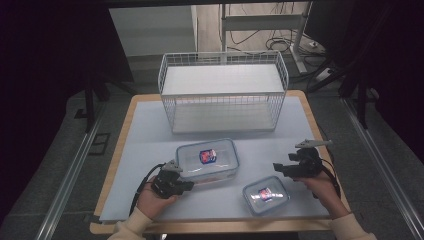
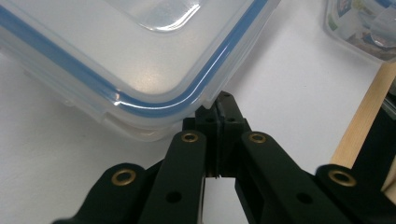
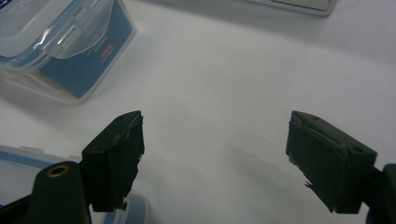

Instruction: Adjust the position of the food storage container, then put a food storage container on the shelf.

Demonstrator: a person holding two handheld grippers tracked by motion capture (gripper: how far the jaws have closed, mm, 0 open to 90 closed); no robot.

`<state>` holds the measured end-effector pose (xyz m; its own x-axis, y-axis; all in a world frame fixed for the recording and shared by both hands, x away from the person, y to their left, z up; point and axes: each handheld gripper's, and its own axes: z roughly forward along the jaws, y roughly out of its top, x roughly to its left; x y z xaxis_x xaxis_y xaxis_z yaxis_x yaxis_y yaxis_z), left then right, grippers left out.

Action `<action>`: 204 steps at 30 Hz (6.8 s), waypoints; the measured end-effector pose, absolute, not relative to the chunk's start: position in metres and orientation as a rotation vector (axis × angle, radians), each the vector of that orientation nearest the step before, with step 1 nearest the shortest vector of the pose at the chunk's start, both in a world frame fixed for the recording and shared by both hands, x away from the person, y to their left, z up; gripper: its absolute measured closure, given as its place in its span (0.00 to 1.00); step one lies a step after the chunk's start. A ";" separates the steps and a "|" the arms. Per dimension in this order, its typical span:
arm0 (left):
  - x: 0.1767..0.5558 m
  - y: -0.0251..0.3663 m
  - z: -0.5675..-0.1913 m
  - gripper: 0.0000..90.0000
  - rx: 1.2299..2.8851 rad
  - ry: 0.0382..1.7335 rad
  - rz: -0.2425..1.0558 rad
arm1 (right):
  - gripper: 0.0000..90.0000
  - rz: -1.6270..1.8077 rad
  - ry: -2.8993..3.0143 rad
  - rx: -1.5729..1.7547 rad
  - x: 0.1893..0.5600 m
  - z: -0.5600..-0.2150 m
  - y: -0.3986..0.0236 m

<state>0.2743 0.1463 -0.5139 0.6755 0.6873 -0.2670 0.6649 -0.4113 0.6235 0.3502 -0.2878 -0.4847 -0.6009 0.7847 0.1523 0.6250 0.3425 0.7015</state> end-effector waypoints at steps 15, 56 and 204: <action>0.249 0.207 -0.515 1.00 2.056 1.214 0.098 | 0.22 1.125 2.374 1.270 0.348 -0.479 -0.288; 0.335 0.160 -0.516 1.00 1.916 1.303 0.098 | 0.22 1.121 2.376 1.272 0.351 -0.480 -0.288; 0.342 0.136 -0.514 0.49 1.667 1.207 -0.267 | 0.52 1.608 2.587 1.625 0.395 -0.493 -0.252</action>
<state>0.3421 0.1355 -0.5136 0.4738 0.5803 -0.6624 0.8056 0.0181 0.5921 0.3948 -0.2521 -0.4934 -0.5194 0.5459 0.6574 0.8311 0.1438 0.5372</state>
